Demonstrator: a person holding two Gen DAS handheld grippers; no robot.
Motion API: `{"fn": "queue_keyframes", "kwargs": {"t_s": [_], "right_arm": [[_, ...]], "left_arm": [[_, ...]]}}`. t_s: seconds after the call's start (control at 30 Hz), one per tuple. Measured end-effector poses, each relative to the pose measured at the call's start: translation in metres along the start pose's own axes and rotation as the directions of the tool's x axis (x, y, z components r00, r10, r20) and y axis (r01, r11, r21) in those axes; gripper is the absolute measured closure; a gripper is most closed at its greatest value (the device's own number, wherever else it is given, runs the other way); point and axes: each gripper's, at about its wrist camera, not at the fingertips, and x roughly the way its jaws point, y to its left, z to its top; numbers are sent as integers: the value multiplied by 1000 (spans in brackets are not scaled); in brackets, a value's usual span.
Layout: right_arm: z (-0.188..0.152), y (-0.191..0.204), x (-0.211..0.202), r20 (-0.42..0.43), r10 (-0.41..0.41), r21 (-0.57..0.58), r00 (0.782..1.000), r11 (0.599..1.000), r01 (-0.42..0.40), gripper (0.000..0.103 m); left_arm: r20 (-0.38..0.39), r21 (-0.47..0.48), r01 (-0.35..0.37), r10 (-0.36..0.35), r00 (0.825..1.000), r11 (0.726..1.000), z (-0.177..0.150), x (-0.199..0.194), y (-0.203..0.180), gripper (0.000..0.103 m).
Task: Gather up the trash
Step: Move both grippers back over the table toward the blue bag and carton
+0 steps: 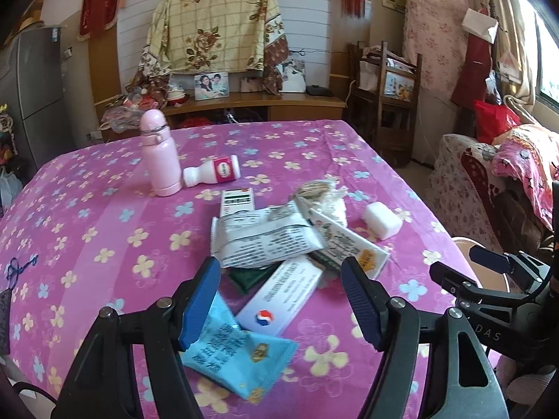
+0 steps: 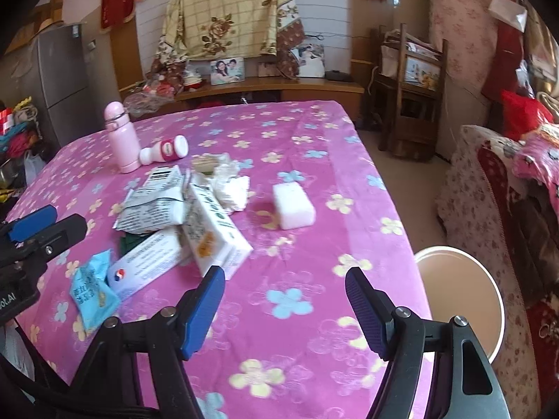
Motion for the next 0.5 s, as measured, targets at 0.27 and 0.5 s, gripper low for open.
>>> {"fn": "queue_keyframes", "kwargs": {"t_s": [0.27,0.5], "right_arm": [[7,20,4,-30,-1,-29,1000,1000,0,28],[3,27,13,-79,37,-50,996,998,-42,23]], "left_arm": [[-18,-28,-25,24,1000,999,-11,-3,38,31],[-86,-50,-59,55,995,997,-24,0,79,31]]}}
